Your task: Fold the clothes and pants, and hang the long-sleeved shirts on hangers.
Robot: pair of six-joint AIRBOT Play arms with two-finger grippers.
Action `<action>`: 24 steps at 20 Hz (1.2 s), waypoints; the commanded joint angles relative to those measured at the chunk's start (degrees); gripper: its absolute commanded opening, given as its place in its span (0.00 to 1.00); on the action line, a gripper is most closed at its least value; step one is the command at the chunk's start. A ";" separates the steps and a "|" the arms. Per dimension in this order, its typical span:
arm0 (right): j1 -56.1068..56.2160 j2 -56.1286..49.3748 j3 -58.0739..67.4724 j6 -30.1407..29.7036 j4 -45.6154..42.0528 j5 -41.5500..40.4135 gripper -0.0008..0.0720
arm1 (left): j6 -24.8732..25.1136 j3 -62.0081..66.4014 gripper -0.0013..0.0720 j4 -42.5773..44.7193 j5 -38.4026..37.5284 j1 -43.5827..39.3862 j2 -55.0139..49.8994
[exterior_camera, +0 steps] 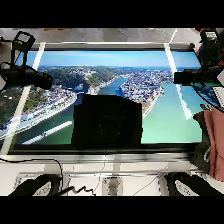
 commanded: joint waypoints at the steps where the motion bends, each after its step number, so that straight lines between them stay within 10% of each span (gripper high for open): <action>1: 0.07 -0.04 0.02 0.02 0.00 0.00 0.05 | 0.02 0.04 0.68 0.02 0.02 0.04 0.04; 15: 0.07 -0.04 0.02 -0.13 0.20 -0.55 0.05 | 0.02 0.04 0.68 0.00 0.02 0.04 0.04; 24: -15.74 -5.46 -15.10 -15.65 11.41 12.00 0.05 | -0.02 0.02 0.68 -6.78 0.11 0.02 0.02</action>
